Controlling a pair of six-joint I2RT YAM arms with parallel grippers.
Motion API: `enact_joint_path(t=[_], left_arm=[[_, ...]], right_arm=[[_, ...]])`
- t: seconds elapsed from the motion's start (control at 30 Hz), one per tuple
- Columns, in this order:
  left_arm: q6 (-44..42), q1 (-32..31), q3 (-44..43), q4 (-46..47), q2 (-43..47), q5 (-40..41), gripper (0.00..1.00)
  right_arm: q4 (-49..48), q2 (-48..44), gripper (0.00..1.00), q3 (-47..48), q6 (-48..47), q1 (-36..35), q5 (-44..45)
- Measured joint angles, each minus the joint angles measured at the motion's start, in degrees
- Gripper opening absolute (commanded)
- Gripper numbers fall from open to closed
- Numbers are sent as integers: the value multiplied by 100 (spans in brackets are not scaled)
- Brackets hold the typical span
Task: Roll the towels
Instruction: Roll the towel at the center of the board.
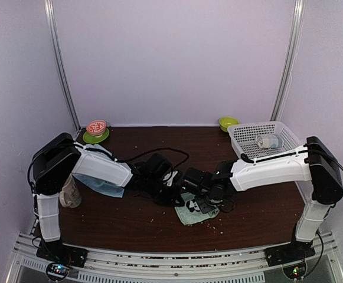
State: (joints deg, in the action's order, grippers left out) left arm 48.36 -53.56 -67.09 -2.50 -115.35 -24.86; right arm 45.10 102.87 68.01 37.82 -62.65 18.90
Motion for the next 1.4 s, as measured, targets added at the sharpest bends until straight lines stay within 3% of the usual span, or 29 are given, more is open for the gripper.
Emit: enact_joint_path(t=[0.33, 0.87, 1.4], left_arm=[[46, 11, -66, -11, -175, -70, 0], [81, 22, -74, 22, -199, -96, 0], [-170, 48, -13, -407, 52, 59, 0]], right_arm=[[-105, 68, 0, 96, -11, -37, -131], [-516, -35, 29, 66, -44, -122, -492], [-1690, -238, 45, -546, -188, -114, -1322]])
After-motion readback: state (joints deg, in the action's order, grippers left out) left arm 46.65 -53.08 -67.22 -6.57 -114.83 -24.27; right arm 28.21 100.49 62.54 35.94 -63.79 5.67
